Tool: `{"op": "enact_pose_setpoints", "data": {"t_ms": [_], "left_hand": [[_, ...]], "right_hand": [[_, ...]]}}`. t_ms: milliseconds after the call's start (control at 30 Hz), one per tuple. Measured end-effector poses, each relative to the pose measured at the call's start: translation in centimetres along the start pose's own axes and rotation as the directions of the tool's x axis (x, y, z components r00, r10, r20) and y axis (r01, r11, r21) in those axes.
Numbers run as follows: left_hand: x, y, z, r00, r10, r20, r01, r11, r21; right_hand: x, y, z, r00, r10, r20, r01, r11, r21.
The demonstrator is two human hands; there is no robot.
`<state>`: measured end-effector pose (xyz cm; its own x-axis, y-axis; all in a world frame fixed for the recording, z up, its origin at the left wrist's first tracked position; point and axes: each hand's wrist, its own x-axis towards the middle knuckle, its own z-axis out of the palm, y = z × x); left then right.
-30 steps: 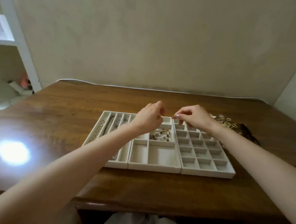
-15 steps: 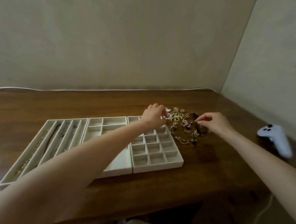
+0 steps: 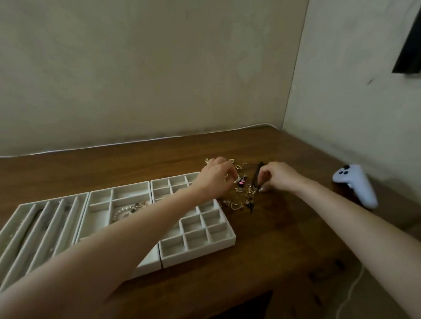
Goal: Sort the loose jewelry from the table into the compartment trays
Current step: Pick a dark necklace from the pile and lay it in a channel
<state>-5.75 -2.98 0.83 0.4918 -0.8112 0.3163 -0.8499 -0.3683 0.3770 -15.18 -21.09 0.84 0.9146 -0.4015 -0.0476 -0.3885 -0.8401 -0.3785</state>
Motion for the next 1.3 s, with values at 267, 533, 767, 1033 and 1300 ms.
{"op": "enact_pose_setpoints", "data": {"t_ms": [267, 533, 767, 1033, 1300], "left_hand": [[0.4, 1.2, -0.8, 0.993, -0.115, -0.030, 0.101, 0.945, -0.313], [-0.1, 1.6, -3.0, 0.952, -0.169, -0.255, 0.016, 0.860, -0.510], [-3.1, -0.7, -6.3, 0.938, -0.109, -0.328, -0.048, 0.898, -0.437], [-5.2, -2.6, -7.7, 0.892, -0.153, -0.424, -0.043, 0.907, -0.418], [-8.4, -6.2, -10.7, 0.779, -0.156, -0.607, -0.036, 0.956, -0.292]], "right_hand": [[-0.2, -2.1, -1.9, 0.896, -0.139, -0.422, 0.265, 0.930, 0.256], [-0.9, -6.6, -2.3, 0.872, -0.293, -0.392, 0.435, 0.832, 0.346], [-0.5, -9.9, -0.7, 0.848, -0.292, -0.443, 0.488, 0.758, 0.434], [0.1, -14.1, 1.1, 0.587, -0.553, -0.591, 0.660, 0.750, -0.046], [1.1, -18.7, 2.7, 0.671, -0.565, -0.480, 0.667, 0.743, 0.057]]}}
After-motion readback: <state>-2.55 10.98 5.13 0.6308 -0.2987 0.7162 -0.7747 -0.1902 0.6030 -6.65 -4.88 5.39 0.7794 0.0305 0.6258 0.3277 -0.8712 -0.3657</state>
